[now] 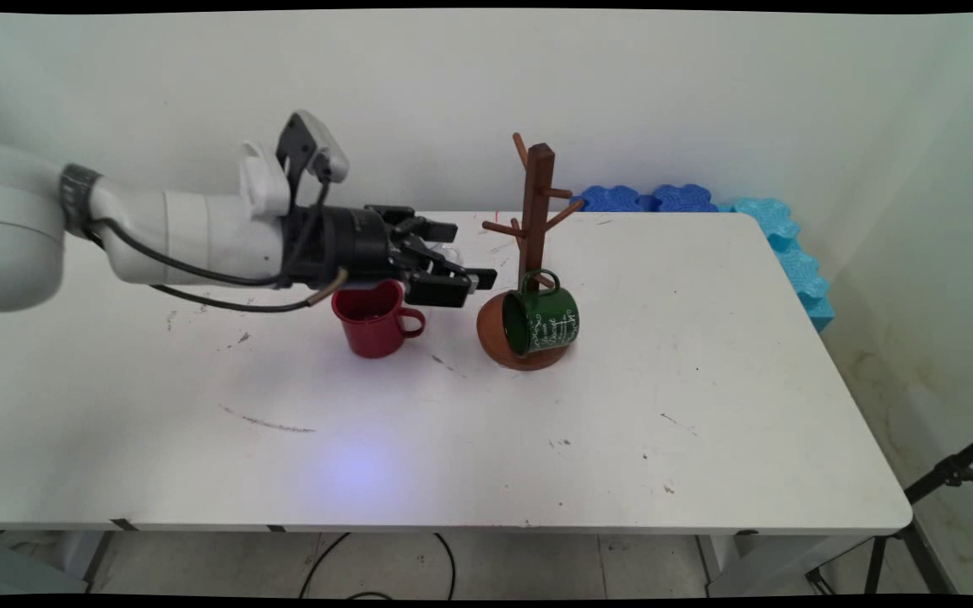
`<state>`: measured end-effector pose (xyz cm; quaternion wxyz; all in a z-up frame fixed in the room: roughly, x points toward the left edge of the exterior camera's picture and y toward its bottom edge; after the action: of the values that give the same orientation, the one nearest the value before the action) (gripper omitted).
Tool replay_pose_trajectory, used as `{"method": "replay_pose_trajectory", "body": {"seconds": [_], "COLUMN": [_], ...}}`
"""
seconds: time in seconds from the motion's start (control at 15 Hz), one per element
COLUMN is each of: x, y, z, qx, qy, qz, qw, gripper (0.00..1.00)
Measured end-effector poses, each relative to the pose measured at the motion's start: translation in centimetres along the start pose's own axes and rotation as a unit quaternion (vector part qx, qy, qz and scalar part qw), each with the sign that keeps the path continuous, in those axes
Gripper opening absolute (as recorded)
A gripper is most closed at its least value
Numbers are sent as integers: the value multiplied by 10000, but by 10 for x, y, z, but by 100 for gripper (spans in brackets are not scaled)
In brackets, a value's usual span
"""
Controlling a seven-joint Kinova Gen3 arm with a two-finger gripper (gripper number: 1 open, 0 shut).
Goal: Pick up the green mug from the rack
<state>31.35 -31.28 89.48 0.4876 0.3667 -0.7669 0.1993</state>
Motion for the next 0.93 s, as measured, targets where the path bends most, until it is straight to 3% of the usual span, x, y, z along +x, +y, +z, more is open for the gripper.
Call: {"method": "replay_pose_trajectory", "body": {"seconds": [0.47, 0.93], "x": [-13, -17], "y": [8, 22], "z": [18, 19], "qx": [356, 186], "qy": [-304, -349], "qz": [-172, -168], "qw": [9988, 9991], "gripper": [100, 100]}}
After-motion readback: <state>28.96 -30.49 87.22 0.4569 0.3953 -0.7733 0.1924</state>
